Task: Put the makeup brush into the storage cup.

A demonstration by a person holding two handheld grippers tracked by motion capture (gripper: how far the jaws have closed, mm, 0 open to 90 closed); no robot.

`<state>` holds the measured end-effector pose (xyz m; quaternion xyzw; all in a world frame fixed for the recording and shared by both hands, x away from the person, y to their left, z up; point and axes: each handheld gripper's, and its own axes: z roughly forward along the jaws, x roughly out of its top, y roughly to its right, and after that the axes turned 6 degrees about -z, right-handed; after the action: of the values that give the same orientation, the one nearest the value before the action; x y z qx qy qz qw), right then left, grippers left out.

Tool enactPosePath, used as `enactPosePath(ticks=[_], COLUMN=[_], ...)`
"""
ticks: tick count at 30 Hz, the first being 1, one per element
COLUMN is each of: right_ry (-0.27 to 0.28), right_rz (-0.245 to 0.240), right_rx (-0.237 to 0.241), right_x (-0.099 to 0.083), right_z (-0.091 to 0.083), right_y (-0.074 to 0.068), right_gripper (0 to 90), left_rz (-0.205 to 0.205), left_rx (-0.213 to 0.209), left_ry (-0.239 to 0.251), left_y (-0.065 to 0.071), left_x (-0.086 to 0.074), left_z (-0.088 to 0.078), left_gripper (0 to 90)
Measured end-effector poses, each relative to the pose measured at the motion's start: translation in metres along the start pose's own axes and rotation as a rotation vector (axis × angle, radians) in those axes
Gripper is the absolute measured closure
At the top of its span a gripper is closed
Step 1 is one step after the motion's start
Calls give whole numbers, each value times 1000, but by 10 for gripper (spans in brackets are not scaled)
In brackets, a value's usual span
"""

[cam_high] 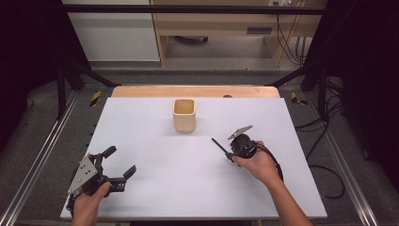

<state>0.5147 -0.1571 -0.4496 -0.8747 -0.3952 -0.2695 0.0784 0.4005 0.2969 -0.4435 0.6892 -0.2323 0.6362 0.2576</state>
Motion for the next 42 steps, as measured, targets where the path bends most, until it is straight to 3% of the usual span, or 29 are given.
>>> enactPosePath(ticks=[2, 4, 20, 23, 31, 39, 42], right_ry=[-13, -18, -73, -79, -81, -74, -76], right_rz=[16, 3, 9, 27, 19, -3, -36], right_rx=[1, -1, 1, 5, 27, 61, 73], right_x=[1, 1, 4, 5, 5, 7, 10], right_z=[1, 3, 10, 10, 10, -3, -10], right_y=[-1, 0, -1, -2, -1, -3, -4], right_gripper=[693, 716, 830, 834, 840, 840, 840], left_rz=[0, 1, 9, 12, 17, 93, 134], left_rx=[-1, -1, -6, -7, -7, -5, -8], left_ry=[0, 0, -5, -5, -6, -54, -78], left_y=[0, 0, 2, 2, 5, 19, 26], left_x=[0, 0, 0, 1, 2, 10, 14], left_z=[0, 0, 1, 1, 1, 7, 12], left_gripper=[7, 8, 10, 10, 10, 15, 14])
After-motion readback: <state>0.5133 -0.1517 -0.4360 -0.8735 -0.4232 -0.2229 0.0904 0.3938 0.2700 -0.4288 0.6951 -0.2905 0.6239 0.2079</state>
